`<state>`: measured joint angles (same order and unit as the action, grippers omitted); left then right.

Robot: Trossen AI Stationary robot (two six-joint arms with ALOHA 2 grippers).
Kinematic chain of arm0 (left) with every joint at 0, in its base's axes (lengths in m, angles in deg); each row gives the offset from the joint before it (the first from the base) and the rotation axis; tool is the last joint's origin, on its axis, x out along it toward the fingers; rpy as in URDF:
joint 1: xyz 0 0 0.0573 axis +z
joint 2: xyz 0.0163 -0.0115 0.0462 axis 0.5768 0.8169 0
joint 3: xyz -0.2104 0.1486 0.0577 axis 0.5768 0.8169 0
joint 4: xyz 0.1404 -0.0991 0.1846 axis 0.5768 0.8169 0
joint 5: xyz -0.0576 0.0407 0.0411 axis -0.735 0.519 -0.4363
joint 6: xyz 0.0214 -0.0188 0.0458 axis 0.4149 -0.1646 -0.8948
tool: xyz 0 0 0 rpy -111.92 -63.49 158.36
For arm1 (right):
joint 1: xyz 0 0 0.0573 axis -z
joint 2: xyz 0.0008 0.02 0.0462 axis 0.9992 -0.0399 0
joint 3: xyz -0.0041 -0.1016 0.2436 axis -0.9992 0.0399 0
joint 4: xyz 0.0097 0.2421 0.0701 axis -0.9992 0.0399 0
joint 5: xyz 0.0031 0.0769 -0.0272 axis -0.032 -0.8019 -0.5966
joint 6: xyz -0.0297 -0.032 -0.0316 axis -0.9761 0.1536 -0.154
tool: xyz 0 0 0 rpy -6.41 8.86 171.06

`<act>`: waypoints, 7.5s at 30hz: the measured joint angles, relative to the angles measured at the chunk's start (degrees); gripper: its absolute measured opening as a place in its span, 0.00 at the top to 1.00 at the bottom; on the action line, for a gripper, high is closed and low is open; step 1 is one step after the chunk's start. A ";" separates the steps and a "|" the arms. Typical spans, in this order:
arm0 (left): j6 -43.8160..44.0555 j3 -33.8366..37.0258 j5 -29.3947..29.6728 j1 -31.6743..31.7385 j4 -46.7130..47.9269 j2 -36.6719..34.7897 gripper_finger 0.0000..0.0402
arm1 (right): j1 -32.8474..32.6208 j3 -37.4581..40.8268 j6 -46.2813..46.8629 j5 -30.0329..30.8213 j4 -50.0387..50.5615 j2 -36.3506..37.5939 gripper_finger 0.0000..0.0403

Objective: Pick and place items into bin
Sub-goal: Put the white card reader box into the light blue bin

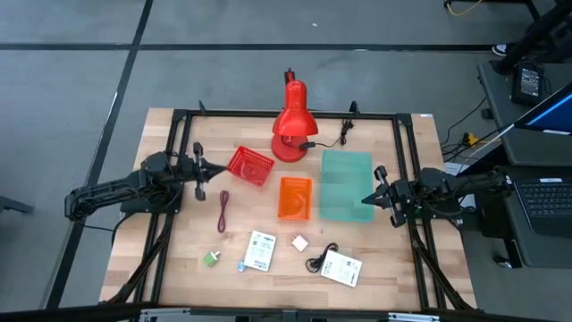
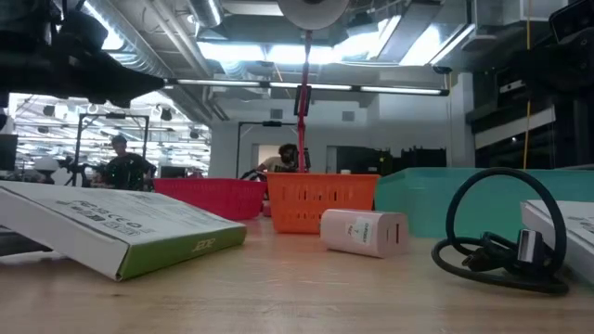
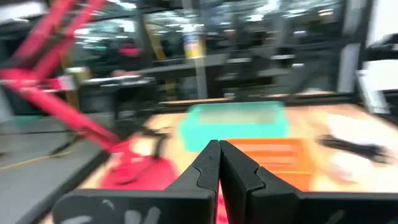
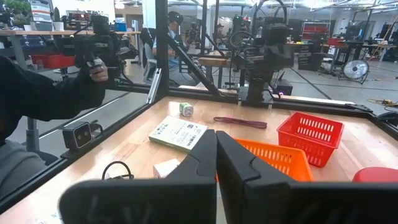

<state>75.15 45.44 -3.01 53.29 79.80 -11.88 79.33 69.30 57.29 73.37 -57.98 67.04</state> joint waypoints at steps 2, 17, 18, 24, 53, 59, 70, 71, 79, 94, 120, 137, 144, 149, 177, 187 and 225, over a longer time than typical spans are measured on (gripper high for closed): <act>1.12 0.02 -1.40 0.00 0.00 -0.01 0.99 | 0.00 0.00 0.00 -0.02 0.00 -0.01 1.00; 3.57 0.00 -1.85 0.02 -0.38 -0.01 0.99 | 0.02 0.00 4.81 8.62 -1.96 0.01 1.00; 3.76 -0.05 -1.82 0.02 -0.41 -0.01 0.99 | 0.02 0.01 4.84 8.93 -2.07 0.00 1.00; 4.10 -1.77 -1.63 0.02 -0.47 0.01 0.99 | 0.02 0.00 4.78 8.94 -2.30 0.00 1.00; 4.65 -1.84 -2.53 0.00 1.27 0.18 0.99 | -0.02 0.00 6.31 8.94 -2.14 -0.01 1.00; 5.35 -1.84 -2.83 -2.74 1.14 0.18 0.99 | -0.02 0.00 8.27 8.95 -2.72 -0.01 1.00; 4.44 -1.81 3.04 -9.30 -1.77 2.14 0.99 | -0.02 -5.26 11.11 8.92 -1.55 -6.97 1.00; 4.39 -1.81 4.05 -9.67 -1.79 2.61 0.99 | -0.02 -5.72 12.05 8.85 -1.44 -8.52 1.00; 4.35 -1.77 7.11 -10.27 -2.21 4.49 0.99 | -1.71 -10.44 18.52 8.52 3.87 -20.81 1.00; 4.35 -1.79 9.67 -10.27 -2.21 4.49 0.99 | -23.02 -18.08 36.46 20.93 14.11 -32.70 1.00; 5.99 -1.79 13.98 -10.27 -2.83 4.45 0.99 | -50.00 -33.47 67.69 36.71 25.32 -57.49 1.00; 7.39 -1.79 14.09 -10.27 -3.06 4.45 0.99 | -49.92 -33.47 66.18 35.46 25.29 -59.75 1.00; 7.39 -1.79 14.15 -10.27 -3.06 4.46 0.99 | -49.18 -33.47 66.23 35.92 25.29 -59.75 1.00; 7.39 -1.79 14.17 -10.27 -3.06 4.47 0.99 | -48.43 -33.47 66.49 35.96 25.29 -59.75 0.95; 7.93 -1.79 14.17 -10.27 -3.06 4.46 0.99 | -48.41 -33.42 75.98 32.44 27.97 -59.75 0.40; 8.90 -1.79 14.15 -10.25 -3.04 4.47 0.99 | -48.42 -28.95 82.82 31.73 24.81 -60.67 0.40; 9.07 -1.79 14.00 -10.26 -2.60 4.46 0.99 | -48.41 -22.45 85.79 29.45 -9.08 -83.02 0.40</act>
<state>84.22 43.66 10.99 43.03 77.21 -7.42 30.92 46.85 143.08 102.82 -67.06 -15.98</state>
